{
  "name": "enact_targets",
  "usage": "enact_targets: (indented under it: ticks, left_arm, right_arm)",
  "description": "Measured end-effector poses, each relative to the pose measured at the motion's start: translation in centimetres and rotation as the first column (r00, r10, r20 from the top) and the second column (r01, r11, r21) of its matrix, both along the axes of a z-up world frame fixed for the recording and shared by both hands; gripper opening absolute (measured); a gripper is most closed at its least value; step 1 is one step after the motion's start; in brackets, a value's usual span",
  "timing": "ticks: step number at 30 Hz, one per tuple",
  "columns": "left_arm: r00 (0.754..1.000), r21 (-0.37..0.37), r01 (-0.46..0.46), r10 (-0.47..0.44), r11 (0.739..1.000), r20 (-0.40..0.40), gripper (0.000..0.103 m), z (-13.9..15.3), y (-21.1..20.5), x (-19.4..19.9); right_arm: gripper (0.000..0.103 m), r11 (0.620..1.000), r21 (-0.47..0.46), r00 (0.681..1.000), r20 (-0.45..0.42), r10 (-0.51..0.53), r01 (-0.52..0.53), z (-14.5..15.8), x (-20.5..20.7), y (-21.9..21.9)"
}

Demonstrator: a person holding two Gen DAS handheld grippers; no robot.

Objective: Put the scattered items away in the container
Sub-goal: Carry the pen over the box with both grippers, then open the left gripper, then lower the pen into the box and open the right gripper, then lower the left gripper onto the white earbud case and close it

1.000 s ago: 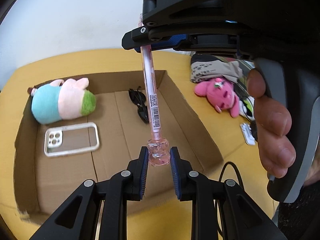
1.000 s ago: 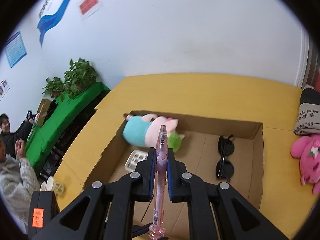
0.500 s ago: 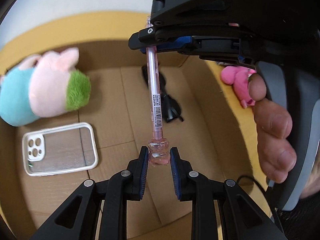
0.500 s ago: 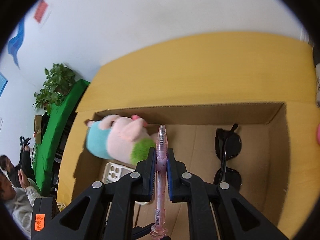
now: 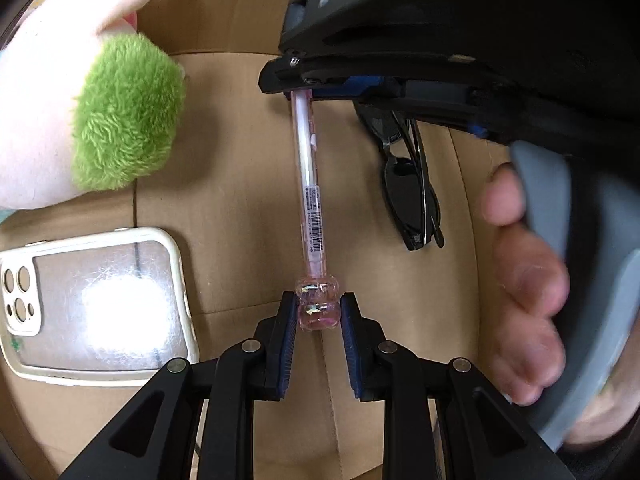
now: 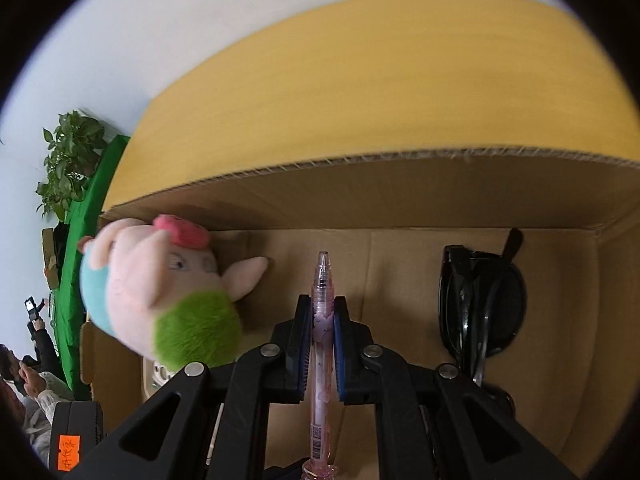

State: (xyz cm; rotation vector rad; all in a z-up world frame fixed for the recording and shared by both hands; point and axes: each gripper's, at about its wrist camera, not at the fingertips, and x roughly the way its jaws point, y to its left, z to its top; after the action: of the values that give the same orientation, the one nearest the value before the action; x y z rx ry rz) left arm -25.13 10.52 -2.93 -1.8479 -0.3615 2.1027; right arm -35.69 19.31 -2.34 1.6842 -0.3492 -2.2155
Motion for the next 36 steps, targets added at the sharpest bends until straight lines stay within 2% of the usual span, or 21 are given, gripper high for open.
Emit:
enact_targets:
  ticks: [3, 7, 9, 10, 11, 12, 14, 16, 18, 19, 21, 22, 23, 25, 27, 29, 32, 34, 36]
  left_arm:
    - [1.000, 0.008, 0.008, -0.008, 1.000, 0.010, 0.023, 0.0, -0.1, -0.1]
    - [1.000, 0.007, 0.000, 0.000, 1.000, -0.005, 0.024, 0.1, -0.3, 0.2]
    - [1.000, -0.008, -0.001, 0.001, 1.000, -0.020, 0.031, 0.3, -0.3, 0.5]
    - [1.000, -0.012, 0.000, 0.000, 1.000, -0.024, 0.042, 0.5, -0.3, 0.7]
    - [1.000, -0.014, 0.001, -0.002, 1.000, -0.030, 0.049, 0.7, -0.3, 0.9]
    - [0.999, -0.017, 0.001, -0.002, 1.000, -0.042, 0.051, 1.0, -0.4, 1.2]
    - [0.998, -0.013, 0.004, -0.005, 1.000, -0.061, 0.058, 1.7, -0.7, 1.9]
    - [0.996, -0.023, 0.013, -0.015, 1.000, -0.093, 0.061, 2.7, -0.9, 3.1]
    - [0.988, -0.045, 0.020, -0.027, 0.999, -0.150, 0.063, 4.2, -1.3, 4.8]
    - [0.981, -0.065, 0.012, -0.024, 0.998, -0.194, 0.064, 5.3, -1.6, 5.9]
    - [0.945, -0.106, -0.024, -0.012, 0.994, -0.326, 0.074, 7.9, -2.6, 8.9]
    - [0.921, -0.126, -0.049, -0.004, 0.991, -0.388, 0.083, 9.1, -3.5, 10.3]
    - [0.879, -0.154, -0.086, 0.002, 0.984, -0.477, 0.092, 10.7, -4.3, 12.7]
    - [0.813, -0.189, -0.135, 0.000, 0.973, -0.582, 0.100, 12.5, -5.7, 14.7]
    - [0.747, -0.220, -0.190, -0.005, 0.957, -0.665, 0.102, 13.7, -7.7, 16.2]
    - [0.714, -0.239, -0.234, -0.001, 0.942, -0.701, 0.102, 13.7, -8.3, 18.6]
    - [0.694, -0.249, -0.251, -0.006, 0.935, -0.720, 0.102, 13.8, -9.6, 22.3]
    - [0.697, -0.256, -0.254, -0.007, 0.933, -0.717, 0.102, 12.6, -9.6, 24.1]
    - [0.707, -0.260, -0.248, -0.009, 0.933, -0.707, 0.102, 11.2, -9.9, 25.7]
  right_arm:
    - [0.010, 1.000, 0.018, 1.000, 0.016, 0.002, -0.003, -1.4, -0.4, 0.0]
    - [0.011, 1.000, 0.001, 1.000, 0.000, 0.001, -0.001, -1.2, -0.4, 0.2]
    - [0.016, 1.000, 0.012, 1.000, -0.013, -0.005, 0.005, -0.9, -0.2, 0.3]
    - [0.027, 1.000, 0.007, 1.000, -0.017, -0.007, 0.007, -0.7, -0.3, 0.5]
    - [0.031, 1.000, 0.002, 1.000, -0.026, -0.011, 0.011, -0.4, -0.1, 0.7]
    - [0.036, 1.000, -0.001, 0.999, -0.041, -0.019, 0.019, 0.3, 0.2, 0.9]
    - [0.037, 0.999, -0.017, 0.998, -0.064, -0.028, 0.027, 1.6, 0.7, 1.3]
    - [0.037, 0.999, -0.039, 0.995, -0.093, -0.029, 0.025, 3.4, 1.5, 1.7]
    - [0.041, 0.999, -0.036, 0.989, -0.145, -0.026, 0.021, 5.8, 3.1, 2.3]
    - [0.047, 0.999, -0.026, 0.984, -0.179, -0.024, 0.019, 7.2, 4.3, 2.5]
    - [0.056, 1.000, -0.015, 0.968, -0.249, -0.014, 0.010, 9.9, 7.3, 3.1]
    - [0.062, 1.000, -0.001, 0.958, -0.288, -0.009, 0.009, 11.2, 9.2, 3.3]
    - [0.065, 1.000, 0.018, 0.941, -0.338, -0.006, 0.012, 12.5, 11.7, 3.7]
    - [0.079, 0.998, 0.058, 0.905, -0.425, -0.010, 0.038, 14.0, 16.1, 3.7]
    - [0.079, 0.993, 0.105, 0.877, -0.481, 0.000, 0.057, 14.6, 20.4, 3.2]
    - [0.079, 0.989, 0.126, 0.855, -0.519, -0.001, 0.078, 14.6, 24.6, 3.3]
    - [0.079, 0.973, 0.181, 0.817, -0.577, -0.011, 0.141, 14.3, 29.0, 2.7]
    - [0.079, 0.960, 0.224, 0.797, -0.604, 0.002, 0.168, 13.7, 31.9, 1.7]
    - [0.079, 0.955, 0.246, 0.795, -0.607, 0.020, 0.164, 13.3, 33.8, 1.2]
